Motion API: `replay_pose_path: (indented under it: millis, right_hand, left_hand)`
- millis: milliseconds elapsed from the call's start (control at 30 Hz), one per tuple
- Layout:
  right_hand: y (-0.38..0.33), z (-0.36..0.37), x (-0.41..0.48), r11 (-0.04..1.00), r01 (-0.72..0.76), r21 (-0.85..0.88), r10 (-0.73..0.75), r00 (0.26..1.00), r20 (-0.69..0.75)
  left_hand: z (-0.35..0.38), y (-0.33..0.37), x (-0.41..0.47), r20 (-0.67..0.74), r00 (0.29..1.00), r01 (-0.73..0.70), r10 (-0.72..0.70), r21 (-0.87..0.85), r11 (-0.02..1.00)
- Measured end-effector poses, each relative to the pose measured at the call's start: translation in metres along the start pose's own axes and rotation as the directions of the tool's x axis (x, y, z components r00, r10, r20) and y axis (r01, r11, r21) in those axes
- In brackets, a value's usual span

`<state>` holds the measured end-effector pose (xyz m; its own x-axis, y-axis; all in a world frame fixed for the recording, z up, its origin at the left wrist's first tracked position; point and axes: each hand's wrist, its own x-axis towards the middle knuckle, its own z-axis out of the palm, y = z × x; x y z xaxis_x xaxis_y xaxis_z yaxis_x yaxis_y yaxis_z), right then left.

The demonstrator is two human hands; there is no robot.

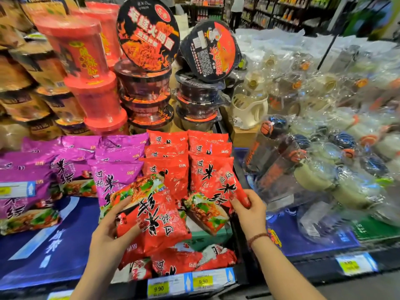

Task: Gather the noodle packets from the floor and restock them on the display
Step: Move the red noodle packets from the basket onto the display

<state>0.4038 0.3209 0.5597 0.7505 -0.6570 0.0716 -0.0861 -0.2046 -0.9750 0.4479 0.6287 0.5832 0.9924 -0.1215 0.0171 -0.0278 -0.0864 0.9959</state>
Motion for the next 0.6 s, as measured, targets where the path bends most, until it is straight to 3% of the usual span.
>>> replay_pose_path:
  millis: [167, 300, 500, 600]
  right_hand:
    - [-0.041, -0.015, 0.044, 0.980, 0.195, -0.045, -0.168, 0.922, 0.348]
    - [-0.066, -0.013, 0.069, 0.951, 0.259, -0.168, -0.118, 0.806, 0.580]
    - [-0.068, -0.017, 0.089, 0.935, 0.238, -0.261, 0.008, 0.725, 0.689]
    - [-0.047, 0.002, 0.078, 0.918, 0.274, -0.287, -0.022, 0.757, 0.653]
  left_hand:
    - [0.001, -0.001, 0.003, 0.006, 0.999, 0.041, -0.041, -0.053, 0.998]
    - [0.004, 0.002, 0.003, 0.014, 0.999, 0.052, -0.051, -0.058, 0.997]
    - [0.008, 0.005, 0.004, 0.021, 0.999, 0.048, -0.047, -0.028, 0.998]
    - [0.010, 0.004, 0.006, 0.015, 0.999, 0.050, -0.051, 0.031, 0.998]
